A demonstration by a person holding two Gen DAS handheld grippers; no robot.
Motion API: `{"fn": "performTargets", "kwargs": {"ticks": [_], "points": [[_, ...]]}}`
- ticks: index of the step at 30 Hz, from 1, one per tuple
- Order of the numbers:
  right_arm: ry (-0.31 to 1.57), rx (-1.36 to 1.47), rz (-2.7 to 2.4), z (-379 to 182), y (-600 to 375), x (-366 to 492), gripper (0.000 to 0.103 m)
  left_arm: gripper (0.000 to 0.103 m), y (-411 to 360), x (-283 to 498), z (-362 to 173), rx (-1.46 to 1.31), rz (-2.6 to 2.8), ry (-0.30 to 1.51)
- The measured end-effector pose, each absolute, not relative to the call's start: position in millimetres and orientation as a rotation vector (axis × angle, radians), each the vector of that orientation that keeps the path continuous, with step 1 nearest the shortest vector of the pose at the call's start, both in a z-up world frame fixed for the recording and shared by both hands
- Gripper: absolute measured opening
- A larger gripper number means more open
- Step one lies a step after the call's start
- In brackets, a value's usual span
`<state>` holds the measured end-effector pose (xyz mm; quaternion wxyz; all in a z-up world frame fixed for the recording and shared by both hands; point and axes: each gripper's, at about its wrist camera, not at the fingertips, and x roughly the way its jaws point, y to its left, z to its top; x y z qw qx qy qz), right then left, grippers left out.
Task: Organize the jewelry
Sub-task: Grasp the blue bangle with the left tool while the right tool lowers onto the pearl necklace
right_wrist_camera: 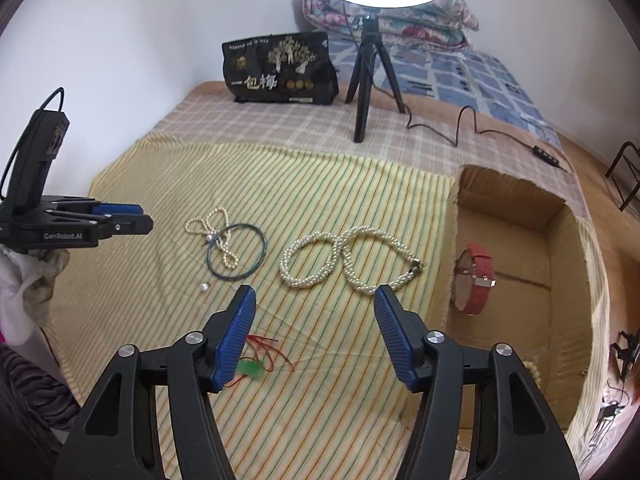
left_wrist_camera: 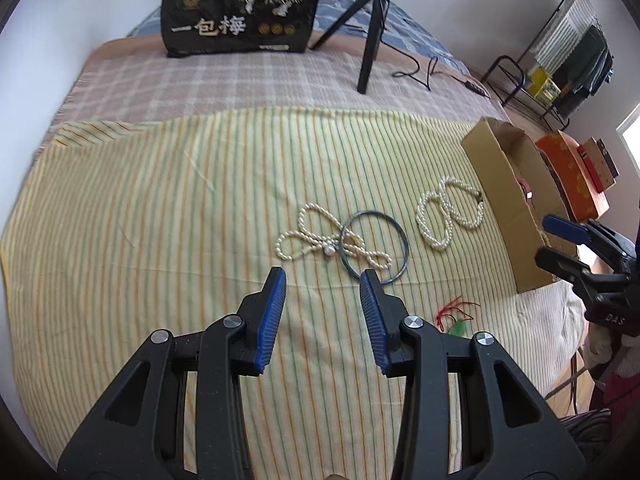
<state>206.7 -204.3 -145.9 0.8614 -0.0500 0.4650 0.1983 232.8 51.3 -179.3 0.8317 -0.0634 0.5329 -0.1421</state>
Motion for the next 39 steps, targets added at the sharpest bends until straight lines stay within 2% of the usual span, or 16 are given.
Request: {"fn": "performTargets", "kwargs": {"ticks": [7,12,15,25,39], "points": [[1.031,-0.114,0.429,-158.5,-193.6,226.4,0.041,0.035,32.3,254.0,-185.2,-0.046,-0.338,1.124],[1.070,-0.138,0.433,-170.2,-188.0,235.7,0.038,0.035,0.7,279.2,-196.9,0.143,-0.399,1.148],[1.100,-0.145,0.451,-177.2,-186.9,242.7,0.030,0.030,-19.0,287.7,-202.7,0.250,-0.446,1.154],[1.229,-0.025,0.401,-205.2,-187.8,261.8,0.028,0.028,-49.3,311.1,-229.1,0.388,-0.497,1.197],[1.278,0.125,0.325,-221.0,-191.2,279.7,0.028,0.028,-49.1,319.5,-243.1,0.412,-0.531,1.223]]}}
